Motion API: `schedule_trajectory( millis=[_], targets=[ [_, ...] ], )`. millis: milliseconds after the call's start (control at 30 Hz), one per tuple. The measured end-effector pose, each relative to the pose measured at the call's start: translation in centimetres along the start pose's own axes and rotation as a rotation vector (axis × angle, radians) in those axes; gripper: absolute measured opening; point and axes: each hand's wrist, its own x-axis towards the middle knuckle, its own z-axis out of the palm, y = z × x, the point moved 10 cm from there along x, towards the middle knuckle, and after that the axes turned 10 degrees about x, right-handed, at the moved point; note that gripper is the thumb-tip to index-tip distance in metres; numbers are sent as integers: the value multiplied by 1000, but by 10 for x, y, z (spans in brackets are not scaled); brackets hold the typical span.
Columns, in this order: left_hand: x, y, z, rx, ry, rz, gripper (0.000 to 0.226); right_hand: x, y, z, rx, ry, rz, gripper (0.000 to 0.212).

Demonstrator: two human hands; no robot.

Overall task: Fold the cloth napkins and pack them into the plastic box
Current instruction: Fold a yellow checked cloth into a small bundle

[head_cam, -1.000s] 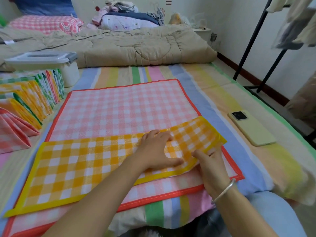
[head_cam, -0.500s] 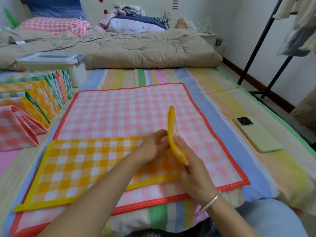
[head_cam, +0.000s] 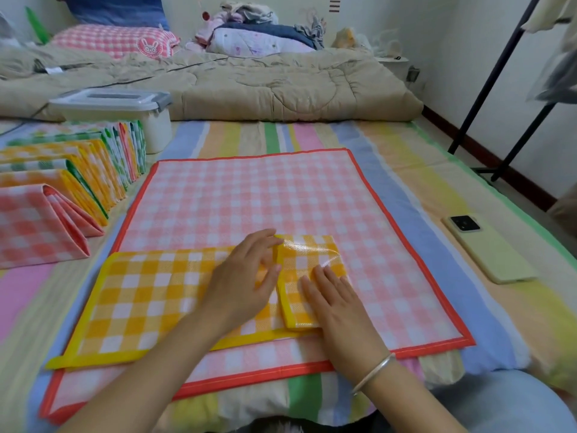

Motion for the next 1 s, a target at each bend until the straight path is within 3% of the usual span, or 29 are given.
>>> schedule_trajectory(
  millis=[133, 200, 300, 367, 400, 467, 533, 667, 767, 867, 1000],
  targets=[
    [-8, 13, 14, 201, -59, 89, 68, -3, -2, -3, 47, -54, -37, 61],
    [-7, 13, 19, 273, -105, 92, 74, -5, -2, -12, 196, -104, -36, 71],
    [0, 8, 27, 306, -246, 45, 85, -10, -2, -10, 545, -395, 97, 90],
    [6, 8, 30, 351, -319, 31, 88, -6, 4, -20, 665, -371, 176, 86],
    [8, 8, 32, 383, -354, 28, 88, 0, 9, -29, 697, -279, 203, 78],
    [8, 9, 38, 437, -413, 25, 88, 13, 21, -51, 612, -18, 193, 53],
    [6, 9, 40, 465, -440, 22, 95, 27, 24, -60, 411, 127, 157, 47],
    [2, 8, 42, 481, -411, 23, 100, 44, 25, -14, 153, -93, 221, 76],
    [1, 4, 43, 416, -362, -5, 96, 42, 29, 4, 77, -93, 249, 90],
    [-8, 3, 40, 306, -358, 10, 93, 39, 32, 12, 56, -85, 245, 90],
    [-34, 3, 37, 262, -457, 53, 105, 39, 32, 13, 34, -117, 260, 91]
  ],
)
